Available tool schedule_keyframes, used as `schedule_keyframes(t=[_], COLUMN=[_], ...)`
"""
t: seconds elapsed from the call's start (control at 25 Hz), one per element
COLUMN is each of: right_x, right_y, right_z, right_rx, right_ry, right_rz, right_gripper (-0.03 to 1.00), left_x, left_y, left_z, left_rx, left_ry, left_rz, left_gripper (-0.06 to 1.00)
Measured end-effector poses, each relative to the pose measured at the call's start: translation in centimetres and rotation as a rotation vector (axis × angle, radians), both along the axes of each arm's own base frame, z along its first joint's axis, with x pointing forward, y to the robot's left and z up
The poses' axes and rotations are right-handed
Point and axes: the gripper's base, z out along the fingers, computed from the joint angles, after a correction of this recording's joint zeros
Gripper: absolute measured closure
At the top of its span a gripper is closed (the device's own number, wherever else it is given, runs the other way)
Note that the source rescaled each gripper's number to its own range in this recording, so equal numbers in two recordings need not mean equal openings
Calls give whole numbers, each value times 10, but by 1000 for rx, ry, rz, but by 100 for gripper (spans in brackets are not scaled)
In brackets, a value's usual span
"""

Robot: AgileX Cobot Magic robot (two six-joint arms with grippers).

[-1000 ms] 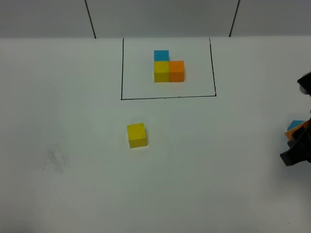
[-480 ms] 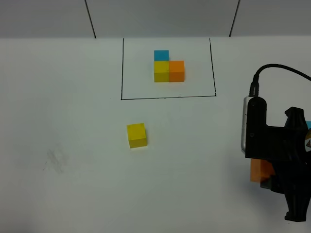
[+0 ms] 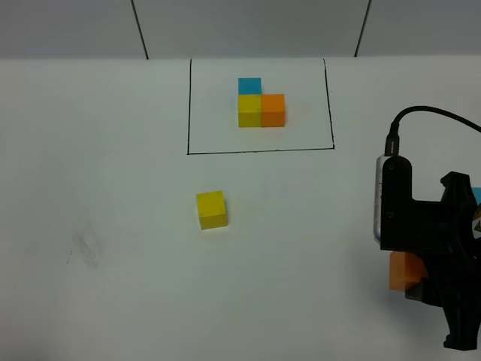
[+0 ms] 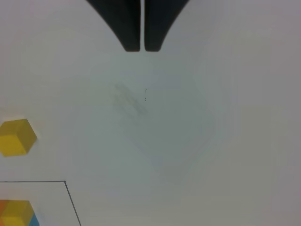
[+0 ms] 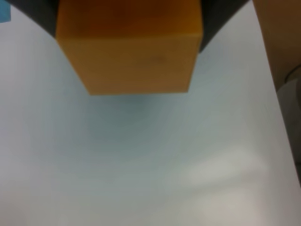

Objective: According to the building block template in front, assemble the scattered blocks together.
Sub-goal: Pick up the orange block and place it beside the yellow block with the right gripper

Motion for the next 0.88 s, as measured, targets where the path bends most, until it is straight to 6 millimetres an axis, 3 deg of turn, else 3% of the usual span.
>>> schedule_keyframes(t=[0.88], right_x=[-3], right_y=[7], right_z=[1], right_rx=[88], right_ry=[47], right_rz=[-34], right_gripper=[51], left_x=[0], left_y=[0], left_z=[0], left_rx=[0], left_ry=[0], left_rz=[0], left_gripper=[94])
